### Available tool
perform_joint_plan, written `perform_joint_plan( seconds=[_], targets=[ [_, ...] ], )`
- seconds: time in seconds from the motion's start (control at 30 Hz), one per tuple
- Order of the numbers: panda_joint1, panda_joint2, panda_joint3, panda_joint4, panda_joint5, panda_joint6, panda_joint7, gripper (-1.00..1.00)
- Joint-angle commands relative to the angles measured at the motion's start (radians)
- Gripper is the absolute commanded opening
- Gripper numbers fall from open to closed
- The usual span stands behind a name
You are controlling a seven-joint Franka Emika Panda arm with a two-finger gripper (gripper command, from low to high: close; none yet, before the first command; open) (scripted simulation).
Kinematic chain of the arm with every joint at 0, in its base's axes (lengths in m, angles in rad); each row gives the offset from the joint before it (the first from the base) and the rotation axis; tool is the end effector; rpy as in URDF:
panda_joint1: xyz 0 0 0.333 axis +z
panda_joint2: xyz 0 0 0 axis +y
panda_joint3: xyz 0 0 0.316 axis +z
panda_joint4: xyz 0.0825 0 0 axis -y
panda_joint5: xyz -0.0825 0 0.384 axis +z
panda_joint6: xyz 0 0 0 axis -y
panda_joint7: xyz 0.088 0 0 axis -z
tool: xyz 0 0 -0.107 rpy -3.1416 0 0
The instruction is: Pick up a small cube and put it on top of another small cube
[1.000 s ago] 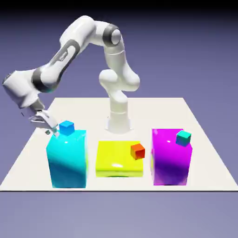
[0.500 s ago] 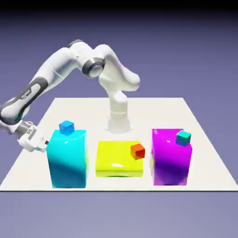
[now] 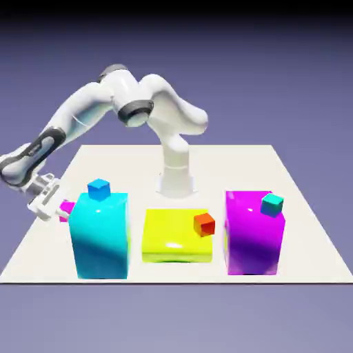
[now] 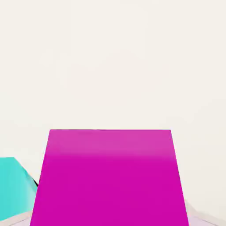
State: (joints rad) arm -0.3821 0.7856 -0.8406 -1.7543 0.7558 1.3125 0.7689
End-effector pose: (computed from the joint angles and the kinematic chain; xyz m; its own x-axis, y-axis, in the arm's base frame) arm 0.2946 -0.4699 0.2045 -0.6661 -0.4647 -0.5834 -0.7458 0.4202 0.5168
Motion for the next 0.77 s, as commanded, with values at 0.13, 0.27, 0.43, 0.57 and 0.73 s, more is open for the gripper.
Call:
perform_joint_plan(
  seconds=[0.13,0.27,0.43,0.57,0.73],
  targets=[
    [0.074,-0.175,0.11,0.18,-0.187,-0.199,0.099,-1.0],
    [0.133,-0.297,0.202,0.323,-0.318,-0.352,0.184,-1.0],
    [0.17,-0.289,0.242,0.282,-0.297,-0.317,0.226,-1.0],
    [0.215,-0.341,0.241,0.137,-0.313,-0.219,0.221,-1.0],
    [0.222,-0.35,0.241,0.114,-0.316,-0.204,0.22,1.0]
  ],
)
